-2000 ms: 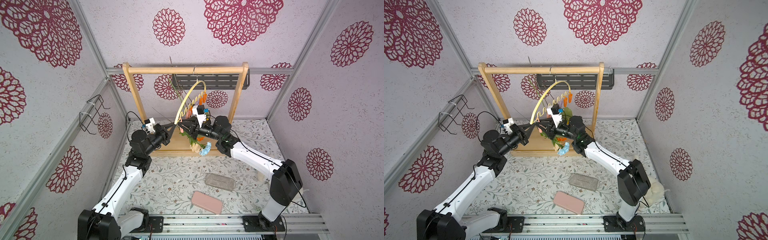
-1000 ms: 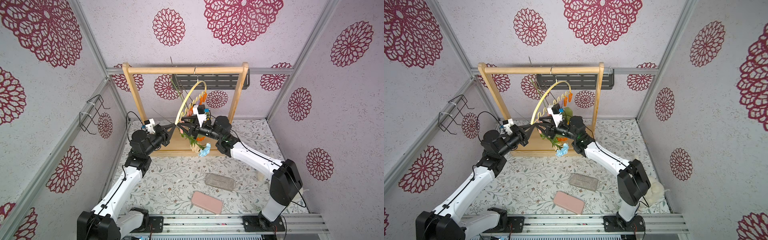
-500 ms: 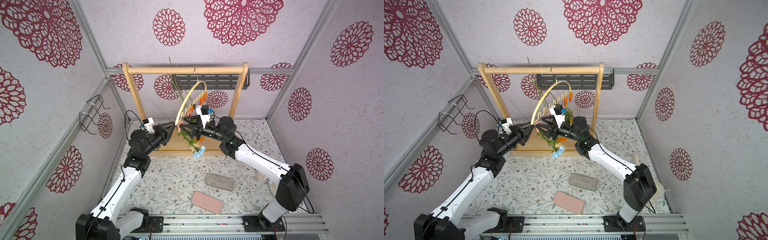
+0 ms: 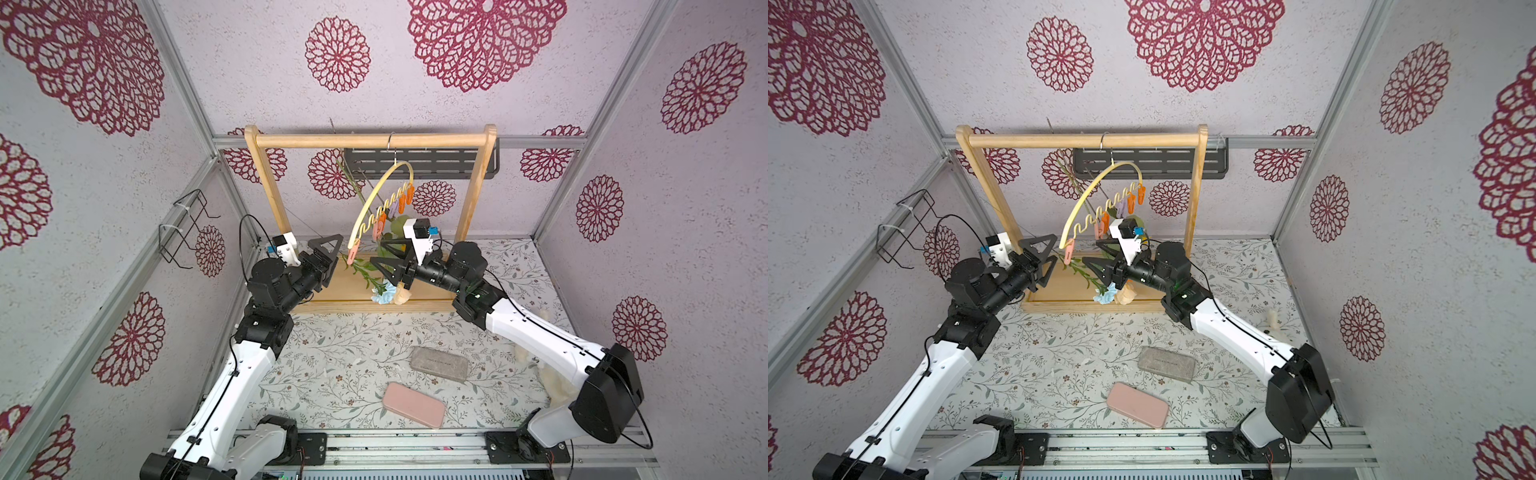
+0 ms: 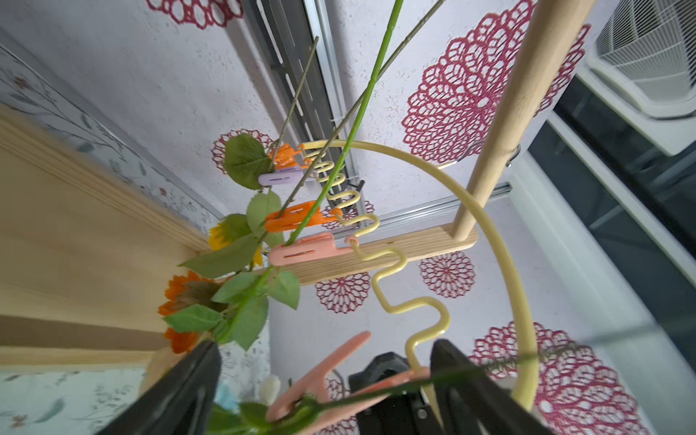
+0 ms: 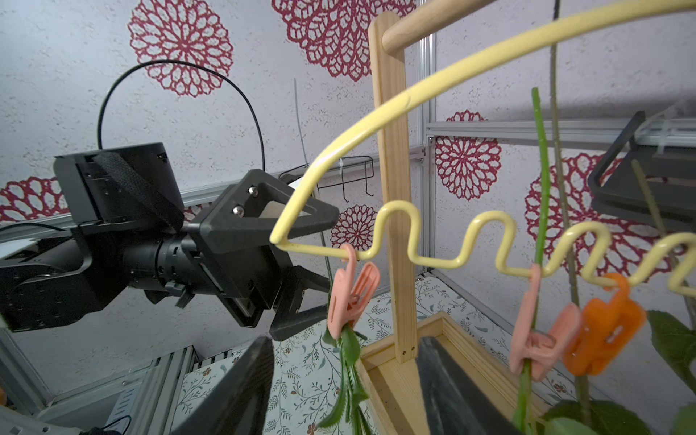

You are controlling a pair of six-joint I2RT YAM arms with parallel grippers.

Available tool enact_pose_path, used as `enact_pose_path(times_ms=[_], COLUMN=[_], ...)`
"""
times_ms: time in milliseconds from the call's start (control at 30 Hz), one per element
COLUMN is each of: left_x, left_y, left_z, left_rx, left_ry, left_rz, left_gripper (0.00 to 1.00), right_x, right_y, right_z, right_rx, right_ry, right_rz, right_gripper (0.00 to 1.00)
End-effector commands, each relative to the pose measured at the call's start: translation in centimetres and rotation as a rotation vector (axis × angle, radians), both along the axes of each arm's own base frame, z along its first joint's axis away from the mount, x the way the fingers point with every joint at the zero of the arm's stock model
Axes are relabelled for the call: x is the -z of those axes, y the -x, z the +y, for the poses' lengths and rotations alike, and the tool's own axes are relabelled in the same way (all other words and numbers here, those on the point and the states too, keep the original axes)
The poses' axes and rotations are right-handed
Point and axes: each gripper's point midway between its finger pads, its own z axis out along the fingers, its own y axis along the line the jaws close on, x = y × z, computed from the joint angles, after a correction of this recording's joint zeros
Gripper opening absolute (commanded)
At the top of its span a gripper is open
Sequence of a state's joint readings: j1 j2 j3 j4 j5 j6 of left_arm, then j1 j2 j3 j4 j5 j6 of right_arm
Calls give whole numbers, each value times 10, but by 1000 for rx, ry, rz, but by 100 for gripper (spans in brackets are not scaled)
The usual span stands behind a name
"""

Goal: Dry the flowers on a clothes hanger
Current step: Clamp the flower onto the hanger, then reset both arms

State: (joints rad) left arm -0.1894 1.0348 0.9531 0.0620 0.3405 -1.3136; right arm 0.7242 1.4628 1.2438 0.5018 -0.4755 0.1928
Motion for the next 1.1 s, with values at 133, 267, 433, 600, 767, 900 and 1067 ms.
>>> enact_pose_path(times_ms=[133, 267, 433, 600, 767, 900, 1067], left_x=[33, 55, 94, 108, 138, 157, 192], left_y=[17, 40, 86, 95, 68, 44, 18], left_z=[65, 114, 175, 193, 191, 184, 183], left_rx=[-309, -557, -882, -958, -879, -768, -617], left_ry=[-167, -224, -314, -603, -837, -1031, -1282], left_rz=[71, 111, 151, 126, 246, 299, 293], left_gripper=[98, 97, 97, 97, 97, 97, 97], right_x=[-27, -10, 20, 62, 115, 152, 192], right_y=[25, 32, 15, -1, -7, -10, -17], right_z=[-55, -95, -165, -246, -307, -333, -356], right_rx=[165, 332, 673, 1036, 1227, 1283, 1368], right_ry=[-48, -21, -11, -23, -53, -55, 73], right_rz=[-178, -254, -216, -97, 19, 70, 90], right_gripper=[73, 84, 99, 99, 99, 99, 99])
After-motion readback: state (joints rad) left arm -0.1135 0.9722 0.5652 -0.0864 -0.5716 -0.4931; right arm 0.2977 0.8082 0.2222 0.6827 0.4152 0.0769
